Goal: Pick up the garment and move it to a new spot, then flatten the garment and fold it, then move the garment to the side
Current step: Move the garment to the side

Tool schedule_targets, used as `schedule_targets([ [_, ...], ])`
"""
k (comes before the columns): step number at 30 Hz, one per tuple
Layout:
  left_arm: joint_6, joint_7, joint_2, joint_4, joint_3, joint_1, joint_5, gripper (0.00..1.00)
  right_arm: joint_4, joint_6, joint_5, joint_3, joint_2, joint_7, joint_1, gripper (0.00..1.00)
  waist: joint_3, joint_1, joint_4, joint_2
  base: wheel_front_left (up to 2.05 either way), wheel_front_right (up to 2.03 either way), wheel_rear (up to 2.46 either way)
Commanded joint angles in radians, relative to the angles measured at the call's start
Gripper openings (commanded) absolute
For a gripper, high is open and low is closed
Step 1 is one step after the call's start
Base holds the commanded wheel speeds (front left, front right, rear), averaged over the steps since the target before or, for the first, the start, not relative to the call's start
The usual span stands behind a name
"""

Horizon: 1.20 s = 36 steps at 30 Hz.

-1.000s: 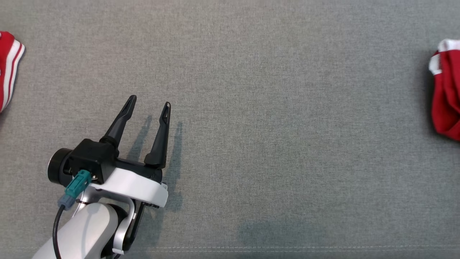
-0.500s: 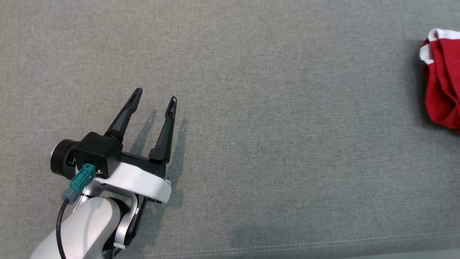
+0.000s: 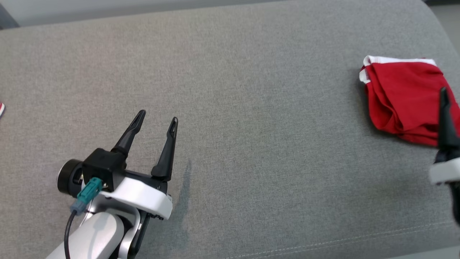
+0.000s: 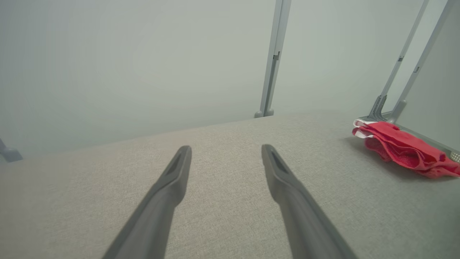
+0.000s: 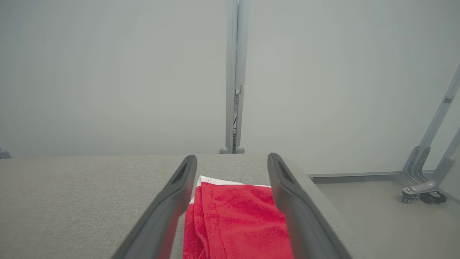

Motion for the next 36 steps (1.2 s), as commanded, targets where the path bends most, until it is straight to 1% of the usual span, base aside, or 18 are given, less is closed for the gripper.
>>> schedule_targets([
  [1, 0.013, -0.013, 0.025, -0.018, 0.041, -0.005, -0.009, 1.0, -0.075, 0.0, -0.023, 0.009, 0.006, -0.01, 0.045, 1.0, -0.036, 0.0, -0.006, 0.0, 0.0, 0.0, 0.0],
  [5, 0.031, -0.025, 0.027, -0.012, 0.051, 0.029, -0.017, 1.0, -0.192, 0.0, -0.073, 0.023, 0.097, -0.01, 0.161, 1.0, -0.073, 0.0, 0.014, 0.0, 0.0, 0.0, 0.0],
  [8, 0.046, -0.035, 0.03, -0.007, 0.064, 0.058, -0.028, 1.0, -0.253, 0.0, -0.099, 0.034, 0.148, 0.001, 0.229, 1.0, -0.1, 0.0, 0.038, 0.0, 0.0, 0.0, 0.0],
  [11, 0.06, -0.044, 0.039, 0.0, 0.078, 0.089, -0.037, 1.0, -0.3, 0.0, -0.123, 0.038, 0.184, 0.021, 0.285, 1.0, -0.121, 0.0, 0.071, 0.0, 0.0, 0.0, 0.0],
  [15, 0.079, -0.058, 0.048, 0.004, 0.099, 0.13, -0.048, 1.0, -0.344, 0.0, -0.143, 0.02, 0.223, 0.044, 0.352, 1.0, -0.146, 0.0, 0.125, 0.0, 0.0, 0.0, 0.0],
  [20, 0.091, -0.071, 0.055, 0.007, 0.12, 0.179, -0.063, 1.0, -0.38, 0.0, -0.158, 0.004, 0.25, 0.071, 0.412, 1.0, -0.176, 0.0, 0.187, 0.0, 0.0, 0.0, 0.0],
  [26, 0.086, -0.08, 0.055, 0.016, 0.127, 0.209, -0.074, 1.0, -0.414, 0.0, -0.175, -0.026, 0.271, 0.101, 0.473, 1.0, -0.204, 0.0, 0.245, 0.0, 0.0, 0.0, 0.0],
  [30, 0.084, -0.086, 0.052, 0.019, 0.132, 0.222, -0.076, 1.0, -0.439, 0.0, -0.177, -0.029, 0.284, 0.117, 0.509, 1.0, -0.211, 0.0, 0.259, 0.0, 0.0, 0.0, 0.0],
  [36, 0.077, -0.091, 0.051, 0.028, 0.142, 0.23, -0.079, 1.0, -0.459, 0.0, -0.178, -0.033, 0.294, 0.13, 0.532, 1.0, -0.217, 0.0, 0.262, 0.0, 0.0, 0.0, 0.0],
])
